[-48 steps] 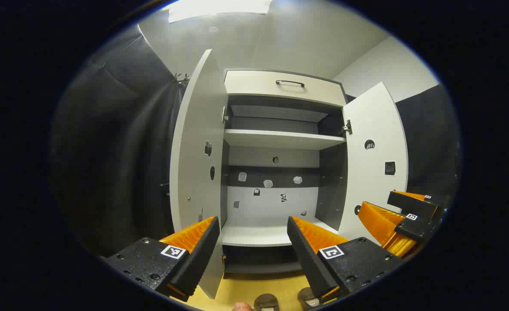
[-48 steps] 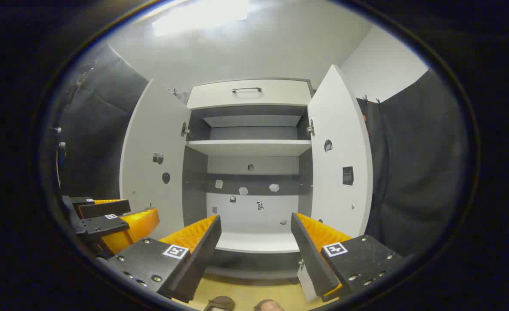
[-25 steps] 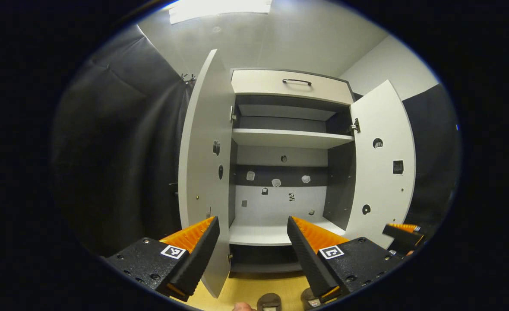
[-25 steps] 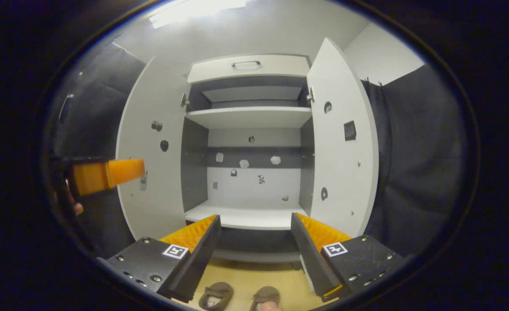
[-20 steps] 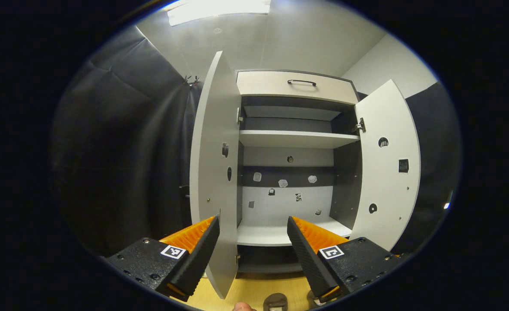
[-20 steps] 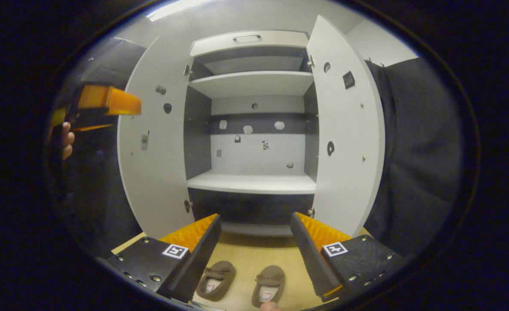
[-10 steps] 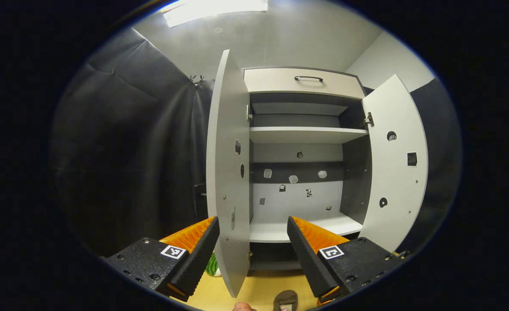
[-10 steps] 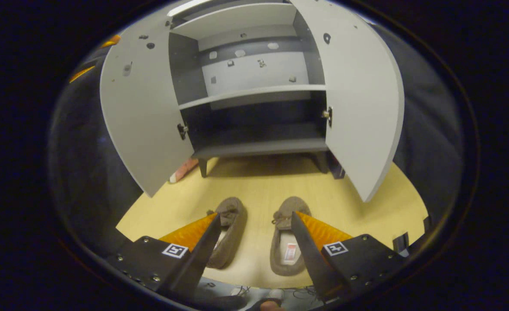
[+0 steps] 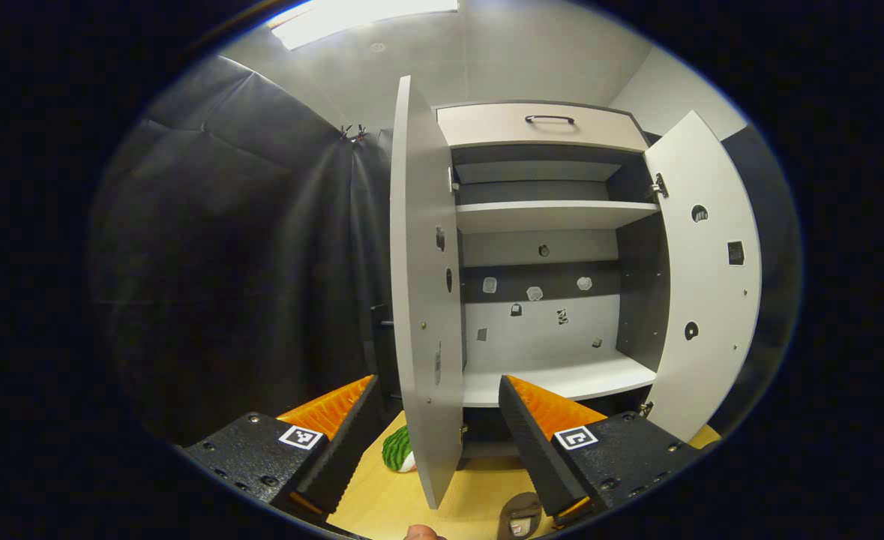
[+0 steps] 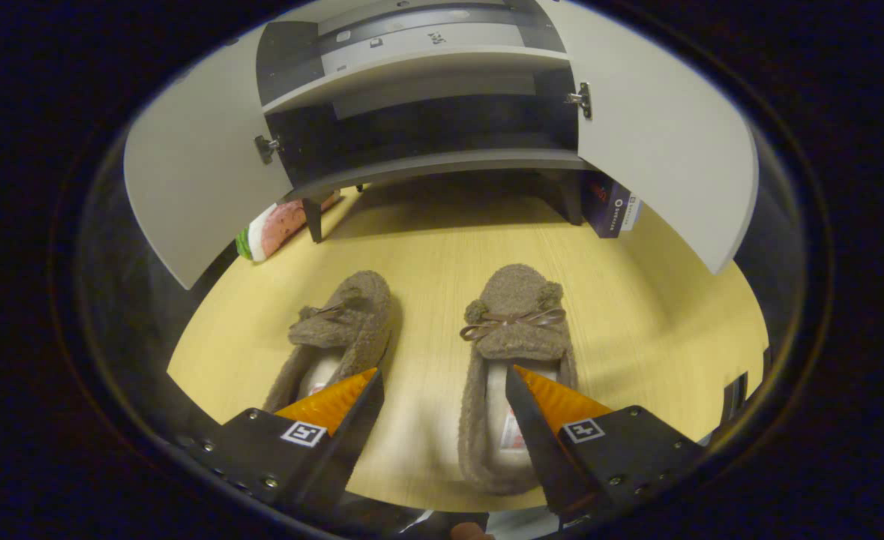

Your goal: Grab one shoe with the right hand and put it into the shoe cabinet, grab the other shoe with the left hand and put it into the shoe cabinet; then close the right door with the right hand and the left door with the left hand.

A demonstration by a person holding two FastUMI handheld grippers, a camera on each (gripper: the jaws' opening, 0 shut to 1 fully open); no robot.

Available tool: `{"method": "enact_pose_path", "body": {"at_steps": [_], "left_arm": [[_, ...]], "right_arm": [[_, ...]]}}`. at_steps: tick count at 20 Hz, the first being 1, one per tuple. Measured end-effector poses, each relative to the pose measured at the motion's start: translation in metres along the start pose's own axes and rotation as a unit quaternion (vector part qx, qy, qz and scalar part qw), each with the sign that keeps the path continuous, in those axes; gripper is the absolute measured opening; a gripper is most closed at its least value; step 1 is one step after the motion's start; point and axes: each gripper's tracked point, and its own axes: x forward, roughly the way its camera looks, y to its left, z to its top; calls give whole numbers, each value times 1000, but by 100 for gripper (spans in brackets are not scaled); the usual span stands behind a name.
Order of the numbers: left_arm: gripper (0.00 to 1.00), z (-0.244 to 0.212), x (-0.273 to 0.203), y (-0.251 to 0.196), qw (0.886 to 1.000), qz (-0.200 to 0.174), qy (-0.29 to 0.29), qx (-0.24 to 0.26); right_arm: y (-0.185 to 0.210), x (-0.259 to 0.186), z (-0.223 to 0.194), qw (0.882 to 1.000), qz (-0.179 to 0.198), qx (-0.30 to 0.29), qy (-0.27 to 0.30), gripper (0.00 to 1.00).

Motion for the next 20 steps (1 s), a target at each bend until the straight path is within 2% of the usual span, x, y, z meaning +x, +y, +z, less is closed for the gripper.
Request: {"method": "enact_pose_path", "body": {"at_steps": [7, 8, 10, 13, 19, 20], "left_arm": [[96, -4, 2, 19, 999, 30, 10, 18], [96, -5, 3, 21, 999, 34, 10, 21], [93, -3, 5, 24, 999, 40, 8, 23], [96, -4, 9, 23, 999, 40, 9, 21], [94, -9, 16, 16, 999, 28, 11, 13], [94, -10, 18, 14, 1000, 26, 11, 11]], "right_arm": [[-3, 46, 5, 1000, -17, 3, 18, 97], [-10, 46, 8, 999, -30, -3, 17, 98], [-28, 46, 7, 998, -61, -11, 19, 64], [-35, 47, 9, 997, -68, -3, 22, 11], [-35, 21, 54, 997, -65, -21, -35, 11], [-34, 14, 68, 996, -62, -28, -50, 16]]}}
